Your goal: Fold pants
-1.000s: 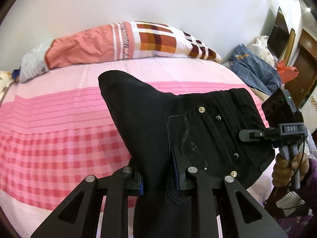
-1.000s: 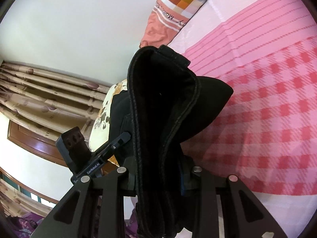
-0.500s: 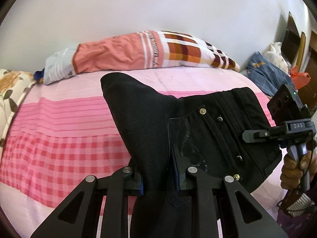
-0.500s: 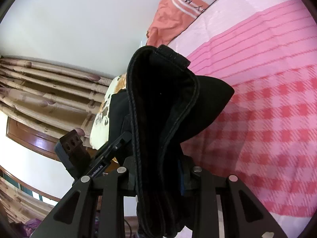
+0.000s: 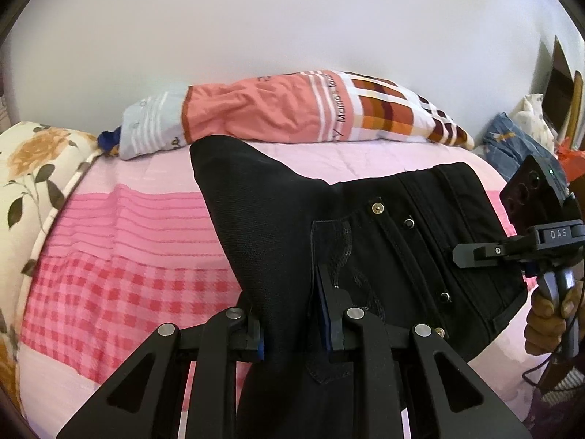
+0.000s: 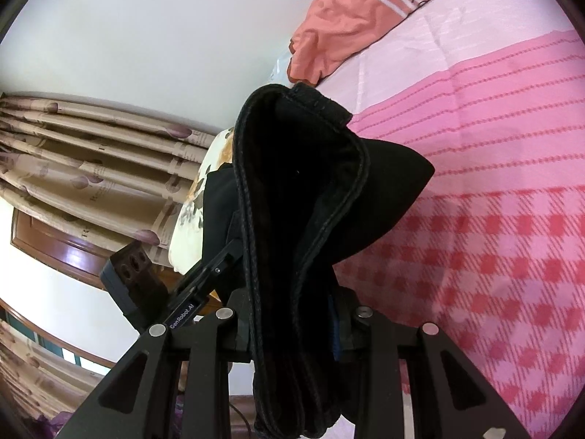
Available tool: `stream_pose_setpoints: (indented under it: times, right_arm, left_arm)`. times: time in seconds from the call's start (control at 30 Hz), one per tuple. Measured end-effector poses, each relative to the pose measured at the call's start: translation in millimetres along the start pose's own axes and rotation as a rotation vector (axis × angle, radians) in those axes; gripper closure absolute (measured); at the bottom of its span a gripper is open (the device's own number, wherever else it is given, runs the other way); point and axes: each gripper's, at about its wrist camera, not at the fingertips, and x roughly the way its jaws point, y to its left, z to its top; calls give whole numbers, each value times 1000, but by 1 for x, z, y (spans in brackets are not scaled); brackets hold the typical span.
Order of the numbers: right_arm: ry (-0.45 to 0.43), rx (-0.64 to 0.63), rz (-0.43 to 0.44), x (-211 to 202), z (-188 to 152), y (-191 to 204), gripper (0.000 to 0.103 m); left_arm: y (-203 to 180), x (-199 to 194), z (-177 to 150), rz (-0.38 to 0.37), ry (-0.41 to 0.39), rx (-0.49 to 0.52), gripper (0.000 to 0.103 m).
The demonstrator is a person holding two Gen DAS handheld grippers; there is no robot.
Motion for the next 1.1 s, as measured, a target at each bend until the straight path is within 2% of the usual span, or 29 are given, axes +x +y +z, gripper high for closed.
stream_pose_setpoints:
  times: [0.57,1.1]
  right_arm:
    - [21,-24,13,53,34,14,75]
    - [14,-36,-3,108,87,10,75]
  left_arm:
    - [54,12,16,53,-23,-51,81]
    - [109,57,47,107,-11,-86,81]
